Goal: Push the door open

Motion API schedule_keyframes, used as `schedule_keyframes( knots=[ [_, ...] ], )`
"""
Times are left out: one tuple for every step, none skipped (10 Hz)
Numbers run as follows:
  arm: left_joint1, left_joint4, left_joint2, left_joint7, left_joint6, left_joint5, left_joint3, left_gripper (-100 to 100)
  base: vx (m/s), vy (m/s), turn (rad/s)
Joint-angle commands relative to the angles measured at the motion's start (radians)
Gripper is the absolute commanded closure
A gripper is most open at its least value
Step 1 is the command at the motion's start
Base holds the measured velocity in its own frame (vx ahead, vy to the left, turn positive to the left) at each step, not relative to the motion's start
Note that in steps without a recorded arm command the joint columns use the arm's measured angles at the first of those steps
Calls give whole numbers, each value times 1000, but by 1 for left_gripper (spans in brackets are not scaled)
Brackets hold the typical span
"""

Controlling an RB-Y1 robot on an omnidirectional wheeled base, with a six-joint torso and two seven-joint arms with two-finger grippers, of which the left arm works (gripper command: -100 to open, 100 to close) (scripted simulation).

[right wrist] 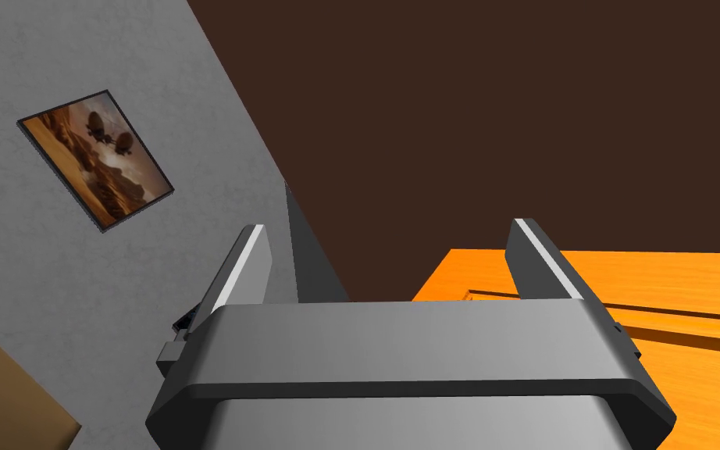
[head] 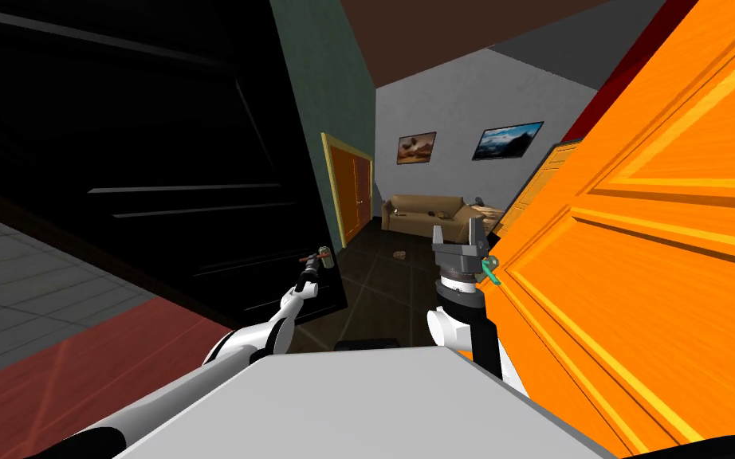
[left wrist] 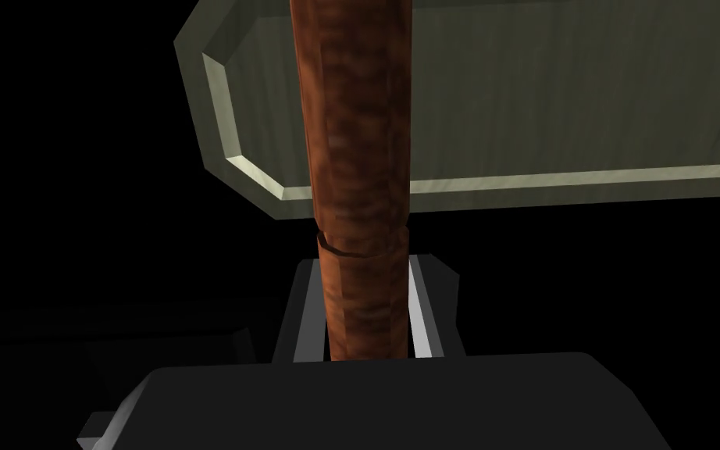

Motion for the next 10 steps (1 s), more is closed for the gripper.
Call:
schedule_keyframes(
  knots=[
    [12,-14,13,-7,3,7,20,100,202,-72,42],
    [15,-14,19,-10,3,10,30,100,189,-83,72],
    [15,-14,19,-10,3,10,30,100,123,-49,42],
    [19,-13,28,-16,3,16,47,100,154,-39,23],
    [19,-13,28,-16,3,16,47,100,118,-47,52],
    [24,-12,37,-21,2,23,64,100,139,-49,55],
    [26,-12,43,-25,2,27,75,100,178,-90,59],
    [28,-11,46,-27,2,29,81,100,170,-91,84],
    [31,-11,51,-30,2,33,92,100,159,-64,62],
    [31,-11,51,-30,2,33,92,100,117,-43,32]
  ],
)
